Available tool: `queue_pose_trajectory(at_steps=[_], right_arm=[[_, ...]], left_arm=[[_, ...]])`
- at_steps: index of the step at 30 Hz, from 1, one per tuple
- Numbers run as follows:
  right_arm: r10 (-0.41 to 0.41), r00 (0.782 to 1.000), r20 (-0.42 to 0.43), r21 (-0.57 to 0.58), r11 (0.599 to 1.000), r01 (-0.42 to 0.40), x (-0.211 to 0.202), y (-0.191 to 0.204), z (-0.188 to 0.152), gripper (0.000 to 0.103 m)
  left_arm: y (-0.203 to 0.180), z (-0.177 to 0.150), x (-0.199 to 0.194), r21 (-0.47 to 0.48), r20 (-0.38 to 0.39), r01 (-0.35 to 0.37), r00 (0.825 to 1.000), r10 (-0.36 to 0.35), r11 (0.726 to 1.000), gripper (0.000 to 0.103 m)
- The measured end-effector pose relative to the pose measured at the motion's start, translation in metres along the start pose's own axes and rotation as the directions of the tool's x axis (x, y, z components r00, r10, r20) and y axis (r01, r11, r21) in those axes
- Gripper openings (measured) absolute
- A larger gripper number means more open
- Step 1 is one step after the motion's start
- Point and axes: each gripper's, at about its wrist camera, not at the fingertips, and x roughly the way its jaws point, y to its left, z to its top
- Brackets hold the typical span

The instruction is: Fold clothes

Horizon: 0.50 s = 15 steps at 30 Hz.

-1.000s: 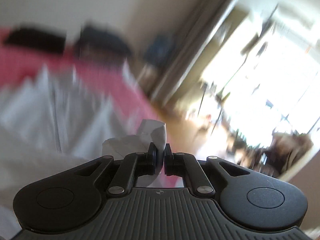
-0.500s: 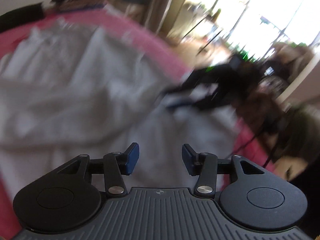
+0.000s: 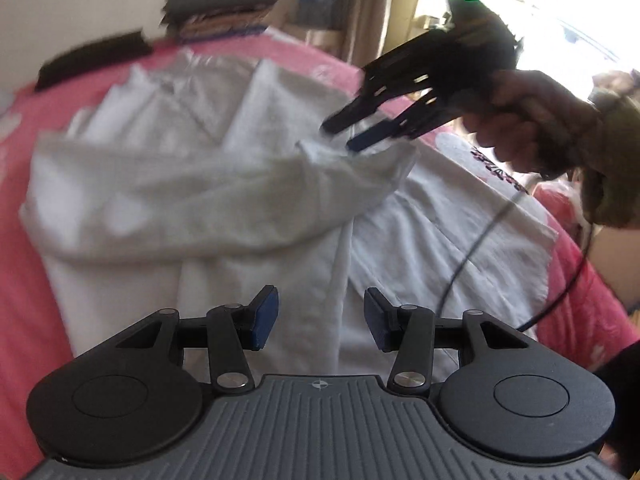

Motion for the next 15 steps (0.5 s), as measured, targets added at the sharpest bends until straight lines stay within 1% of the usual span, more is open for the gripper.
queue_pose_trajectory(at_steps=[2, 6, 9, 13, 15], right_arm=[[-0.026, 0.999, -0.021, -0.002, 1.0, 0.026, 0.011, 0.0, 0.005, 0.047], [0.034, 0.997, -0.074, 0.033, 0.999, -0.031, 0.011, -0.003, 0.0, 0.047], [0.096, 0.988, -0.12, 0.053, 0.994, -0.09, 0.001, -0.003, -0.012, 0.047], [0.115, 0.976, -0.187, 0.053, 0.993, -0.107, -0.014, -0.006, -0.039, 0.047], [0.111, 0.98, -0.166, 0.053, 0.993, -0.104, -0.023, -0.011, -0.043, 0.047]], left_arm=[[-0.002, 0.005, 0.009, 0.062, 0.017, 0.0, 1.0, -0.001, 0.998, 0.047], [-0.007, 0.014, 0.022, 0.164, 0.057, -0.023, 0.998, 0.013, 0.986, 0.048], [-0.011, 0.018, 0.032, 0.213, 0.075, -0.015, 0.997, -0.001, 0.977, 0.053], [-0.019, 0.02, 0.045, 0.279, 0.084, -0.006, 0.996, -0.018, 0.96, 0.058], [-0.022, 0.021, 0.051, 0.296, 0.081, 0.003, 0.996, -0.028, 0.955, 0.059]])
